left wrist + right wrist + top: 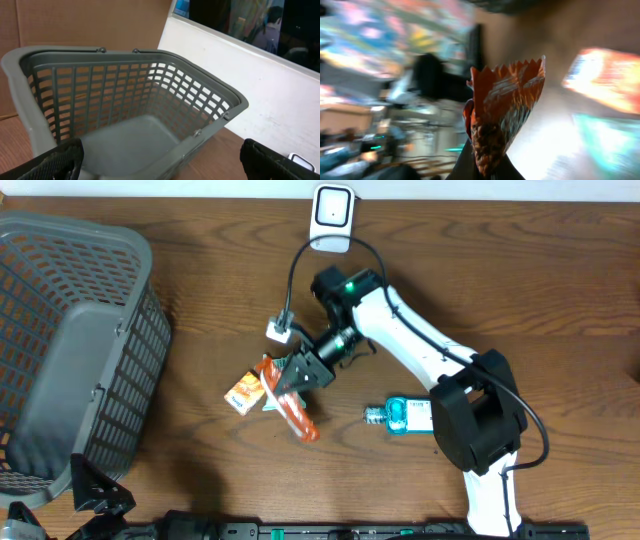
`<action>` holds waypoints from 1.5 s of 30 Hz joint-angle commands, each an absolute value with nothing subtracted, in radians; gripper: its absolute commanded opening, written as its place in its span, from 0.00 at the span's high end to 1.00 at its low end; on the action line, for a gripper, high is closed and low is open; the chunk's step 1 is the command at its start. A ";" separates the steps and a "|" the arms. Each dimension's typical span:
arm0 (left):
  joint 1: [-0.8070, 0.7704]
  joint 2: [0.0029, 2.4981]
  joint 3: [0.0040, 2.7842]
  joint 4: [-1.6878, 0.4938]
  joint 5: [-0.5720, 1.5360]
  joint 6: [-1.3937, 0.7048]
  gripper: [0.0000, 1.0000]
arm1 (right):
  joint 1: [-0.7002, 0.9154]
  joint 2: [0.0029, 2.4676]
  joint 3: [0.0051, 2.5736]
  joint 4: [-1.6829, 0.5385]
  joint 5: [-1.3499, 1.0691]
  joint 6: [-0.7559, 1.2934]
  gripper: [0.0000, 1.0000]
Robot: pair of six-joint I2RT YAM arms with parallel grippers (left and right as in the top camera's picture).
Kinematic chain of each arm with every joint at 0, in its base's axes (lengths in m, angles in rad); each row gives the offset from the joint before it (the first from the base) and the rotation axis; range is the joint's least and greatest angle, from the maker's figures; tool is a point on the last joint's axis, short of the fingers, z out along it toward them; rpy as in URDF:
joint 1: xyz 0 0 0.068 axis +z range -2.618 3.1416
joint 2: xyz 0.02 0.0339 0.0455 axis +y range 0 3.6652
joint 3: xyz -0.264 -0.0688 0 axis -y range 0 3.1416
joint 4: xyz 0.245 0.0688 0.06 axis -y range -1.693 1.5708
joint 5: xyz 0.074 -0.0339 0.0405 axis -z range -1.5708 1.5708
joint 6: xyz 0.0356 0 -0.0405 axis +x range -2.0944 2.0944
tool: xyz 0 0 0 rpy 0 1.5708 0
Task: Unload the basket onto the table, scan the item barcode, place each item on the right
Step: 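Carry the chocolate bar with the right gripper to the scanner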
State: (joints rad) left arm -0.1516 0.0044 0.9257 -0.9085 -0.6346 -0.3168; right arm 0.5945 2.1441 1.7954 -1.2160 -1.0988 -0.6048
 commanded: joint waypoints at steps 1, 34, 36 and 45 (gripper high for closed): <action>-0.154 0.003 0.924 -0.908 -0.645 -0.308 0.00 | 0.582 2.133 1.950 -1.157 -0.756 -0.408 0.99; -0.154 0.003 0.924 -0.920 -0.785 -0.308 0.00 | 0.518 2.669 2.401 0.023 0.352 -1.015 0.99; -0.154 0.003 0.923 -0.920 -0.813 -0.308 0.00 | 0.510 2.676 2.401 0.025 0.350 -1.078 0.99; -0.154 0.003 0.918 -0.919 -0.813 -0.308 0.00 | 0.498 2.677 2.401 0.022 0.274 -1.117 0.99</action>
